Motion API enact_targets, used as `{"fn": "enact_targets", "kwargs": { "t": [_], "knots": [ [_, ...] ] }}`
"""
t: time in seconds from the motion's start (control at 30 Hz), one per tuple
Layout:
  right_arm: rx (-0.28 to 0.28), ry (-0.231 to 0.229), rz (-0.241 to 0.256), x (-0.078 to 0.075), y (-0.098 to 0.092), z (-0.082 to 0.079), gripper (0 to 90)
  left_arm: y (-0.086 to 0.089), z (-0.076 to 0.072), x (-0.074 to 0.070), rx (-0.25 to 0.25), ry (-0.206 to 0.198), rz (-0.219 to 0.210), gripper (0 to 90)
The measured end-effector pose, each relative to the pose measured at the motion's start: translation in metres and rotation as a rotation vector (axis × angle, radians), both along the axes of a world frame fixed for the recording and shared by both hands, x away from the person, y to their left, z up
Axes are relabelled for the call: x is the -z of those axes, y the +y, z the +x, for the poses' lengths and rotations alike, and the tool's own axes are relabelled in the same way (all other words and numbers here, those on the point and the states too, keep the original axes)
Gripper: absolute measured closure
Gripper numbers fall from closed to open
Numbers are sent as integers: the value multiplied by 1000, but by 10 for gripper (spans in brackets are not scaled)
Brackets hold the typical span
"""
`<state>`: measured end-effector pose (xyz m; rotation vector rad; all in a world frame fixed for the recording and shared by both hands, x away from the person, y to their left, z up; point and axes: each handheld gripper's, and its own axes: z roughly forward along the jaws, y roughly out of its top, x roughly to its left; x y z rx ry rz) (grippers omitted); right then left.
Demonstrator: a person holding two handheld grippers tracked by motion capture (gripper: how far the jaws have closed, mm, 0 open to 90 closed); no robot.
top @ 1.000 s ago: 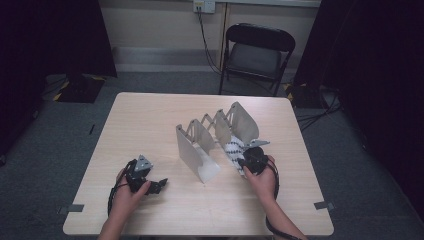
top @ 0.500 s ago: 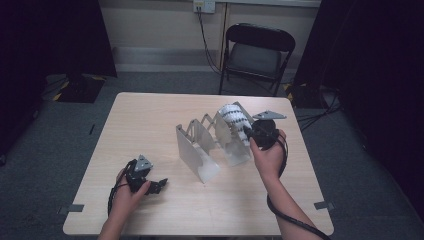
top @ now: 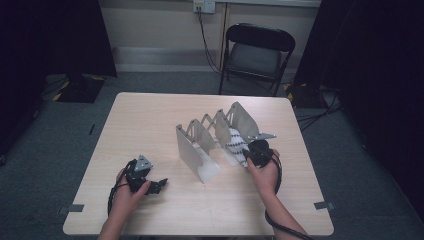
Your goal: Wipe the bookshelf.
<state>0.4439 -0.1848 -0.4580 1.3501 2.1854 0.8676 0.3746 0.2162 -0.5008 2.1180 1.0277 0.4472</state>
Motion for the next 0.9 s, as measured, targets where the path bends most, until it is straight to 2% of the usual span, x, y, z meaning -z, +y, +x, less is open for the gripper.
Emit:
{"fn": "enact_targets", "kwargs": {
  "t": [0.03,0.07,0.13,0.3,0.4,0.43,0.47,0.57,0.73,0.83,0.9],
  "knots": [
    [0,0,0,0,0,0,791,0,0,0,0,0,0,120],
    [1,13,0,9,-2,-3,790,0,0,0,-1,0,1,120],
    [-4,20,1,15,-3,-6,789,0,0,0,0,-1,1,120],
    [-22,38,9,18,-4,-10,757,0,0,0,-2,-1,2,120],
    [-62,37,33,16,-3,-13,662,0,0,0,-2,-1,2,120],
    [-87,37,48,15,-1,-14,615,0,0,0,-2,-1,2,120],
    [-127,36,76,12,1,-16,607,0,0,0,-1,-1,3,120],
    [-149,11,46,6,6,-18,566,0,0,0,-2,-1,2,120],
    [-159,-26,52,4,12,-12,491,0,0,0,-1,-1,2,120],
    [-167,0,10,13,18,-8,457,0,0,0,-1,0,2,120],
    [-178,25,-16,22,21,-6,472,0,0,0,-1,-1,2,120]
  ]
}}
